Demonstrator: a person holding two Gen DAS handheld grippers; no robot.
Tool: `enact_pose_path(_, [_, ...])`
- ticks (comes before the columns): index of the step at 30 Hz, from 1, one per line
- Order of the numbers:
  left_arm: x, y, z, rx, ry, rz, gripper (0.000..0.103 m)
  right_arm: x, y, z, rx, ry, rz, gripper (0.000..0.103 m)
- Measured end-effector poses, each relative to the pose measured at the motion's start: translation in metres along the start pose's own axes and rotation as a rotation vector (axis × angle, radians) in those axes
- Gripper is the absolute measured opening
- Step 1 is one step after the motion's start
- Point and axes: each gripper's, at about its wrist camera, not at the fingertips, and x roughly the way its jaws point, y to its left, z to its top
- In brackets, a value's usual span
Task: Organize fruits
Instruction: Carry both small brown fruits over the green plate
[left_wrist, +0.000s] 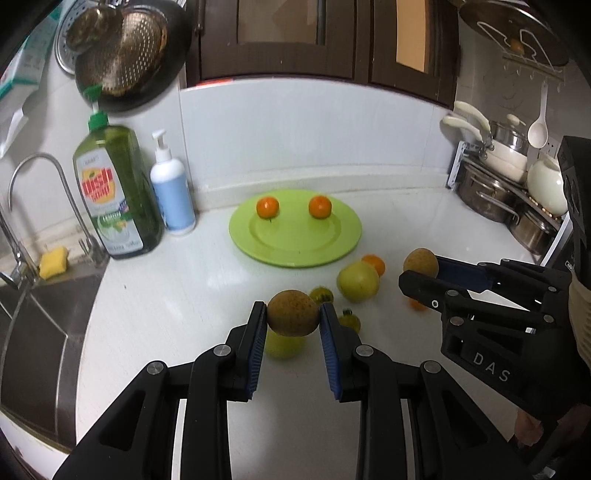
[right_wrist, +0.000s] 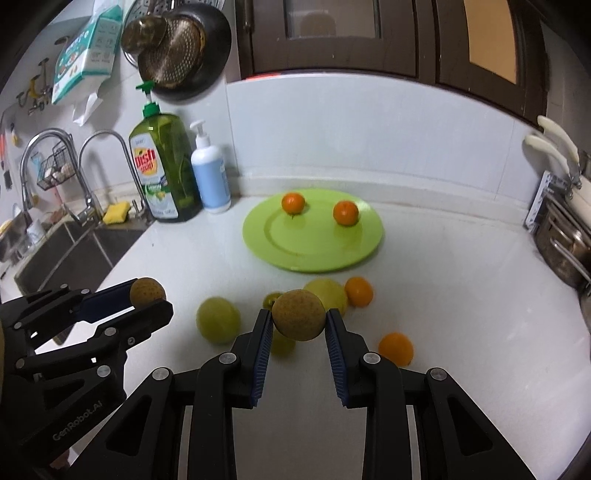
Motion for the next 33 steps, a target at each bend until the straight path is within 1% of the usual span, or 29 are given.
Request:
enact_pose_path(9, [0.002,0.008,0.033,0.003,-0.053,-0.019,0.029,-0.002,0.001,0.028,-0.014,-0.050,-0.016,0.030])
enact_pose_path(13, [0.004,0.011,0.049,0.013,-0.087,-0.009,0.029,0.002,-0.002,0.041,-0.018,-0.065,-0.018,0.030])
enact_pose_path(19, [0.019,0.016,0.072,0.021,-0.110,-0.010,0.029,0.012,-0.006,0.064,-0.028,-0.086,-0.025,0.030])
enact_pose_path(26, [0.048,0.023,0.100,0.025,-0.098,-0.021,0.029,0.032,-0.013,0.093,-0.027,-0.095,-0.019,0.030])
enact_pose_path(33, [0.090,0.029,0.120,0.021,-0.039,-0.034,0.029,0.070,-0.028,0.114,-0.001,-0.033,-0.010,0.030])
